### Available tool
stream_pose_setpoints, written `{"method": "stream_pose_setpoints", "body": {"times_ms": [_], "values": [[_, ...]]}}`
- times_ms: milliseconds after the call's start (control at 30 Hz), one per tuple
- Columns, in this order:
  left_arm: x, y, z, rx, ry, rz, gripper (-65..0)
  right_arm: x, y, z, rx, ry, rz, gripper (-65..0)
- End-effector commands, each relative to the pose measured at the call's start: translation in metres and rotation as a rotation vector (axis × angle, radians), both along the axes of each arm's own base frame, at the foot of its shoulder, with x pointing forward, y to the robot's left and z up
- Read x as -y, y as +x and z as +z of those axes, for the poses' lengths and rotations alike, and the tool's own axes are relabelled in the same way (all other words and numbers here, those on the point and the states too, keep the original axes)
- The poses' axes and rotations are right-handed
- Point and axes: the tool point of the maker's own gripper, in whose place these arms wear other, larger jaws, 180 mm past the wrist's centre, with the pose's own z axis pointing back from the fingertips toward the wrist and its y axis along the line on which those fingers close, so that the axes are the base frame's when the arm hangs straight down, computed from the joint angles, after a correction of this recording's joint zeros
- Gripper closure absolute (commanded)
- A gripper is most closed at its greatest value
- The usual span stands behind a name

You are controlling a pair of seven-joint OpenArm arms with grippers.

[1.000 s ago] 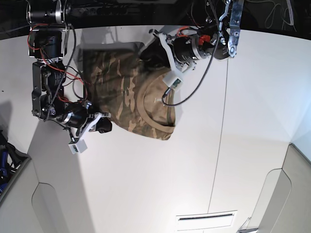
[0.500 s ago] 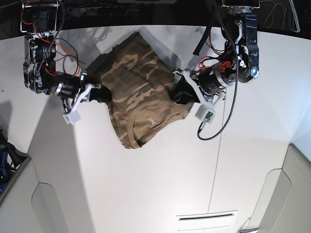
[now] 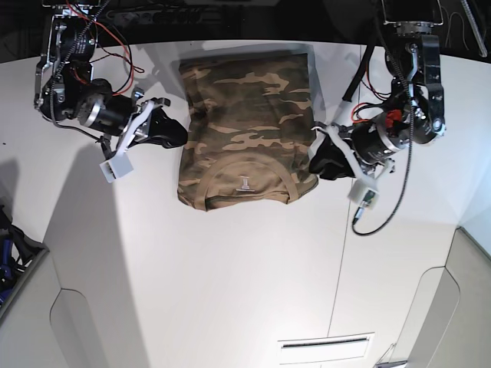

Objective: Fold the T-shirt properly

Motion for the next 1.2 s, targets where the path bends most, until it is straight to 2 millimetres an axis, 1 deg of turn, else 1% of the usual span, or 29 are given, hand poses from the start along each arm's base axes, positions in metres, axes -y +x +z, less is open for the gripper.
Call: {"method": "stream_pose_setpoints", "body": {"times_ms": [0,67,133,200,267,333,400,467,600,700,833,933,1000,1067,1100,1167], "values": [[-0.006,-0.004,0.013,0.035,-0.011,0.009,-17.8,0.007,0.002,0.015,0.046,-0.001,-0.006,0.0],[-0.022,-0.023,0.017,0.034,0.005,0.049,-17.8,0.022,-0.006,0.024,0.054,-0.024,-0.017,0.0],[-0.036,-0.046,0.018,0.019,0.034,0.084,-17.8,0.034,-0.017,0.031,0.055,-0.027,-0.019,0.0],[-0.046,-0.075,0.014,-0.022,0.062,0.115,-17.8,0.047,-0.031,0.030,0.034,-0.046,-0.010,0.0],[-0.054,-0.110,0.005,-0.092,0.090,0.132,-17.8,0.058,-0.050,0.023,-0.015,-0.072,0.015,0.0],[-0.059,-0.150,-0.008,-0.187,0.108,0.137,-17.8,0.067,-0.074,0.014,-0.079,-0.094,0.046,0.0],[-0.058,-0.191,-0.021,-0.285,0.114,0.123,-17.8,0.074,-0.100,0.006,-0.144,-0.112,0.075,0.0],[-0.055,-0.227,-0.029,-0.378,0.119,0.107,-17.8,0.080,-0.125,-0.002,-0.215,-0.127,0.091,0.0],[-0.059,-0.283,-0.043,-0.535,0.119,0.113,-17.8,0.083,-0.172,-0.016,-0.346,-0.132,0.106,0.0],[-0.067,-0.318,-0.064,-0.653,0.100,0.156,-17.8,0.082,-0.210,-0.031,-0.467,-0.121,0.112,0.0],[-0.068,-0.352,-0.099,-0.750,0.032,0.216,-17.8,0.082,-0.260,-0.069,-0.641,-0.151,0.124,0.0],[-0.061,-0.377,-0.133,-0.844,0.019,0.195,-17.8,0.078,-0.296,-0.102,-0.732,-0.172,0.110,0.0],[-0.052,-0.393,-0.156,-0.926,0.022,0.153,-17.8,0.080,-0.314,-0.127,-0.766,-0.223,0.105,0.0],[-0.046,-0.399,-0.177,-0.985,0.035,0.168,-17.8,0.085,-0.327,-0.150,-0.805,-0.289,0.135,0.0],[-0.045,-0.397,-0.188,-1.002,0.046,0.190,-17.8,0.089,-0.330,-0.160,-0.825,-0.316,0.142,0.0],[-0.044,-0.387,-0.209,-1.010,0.082,0.220,-17.8,0.095,-0.328,-0.177,-0.862,-0.358,0.144,0.0]]}}
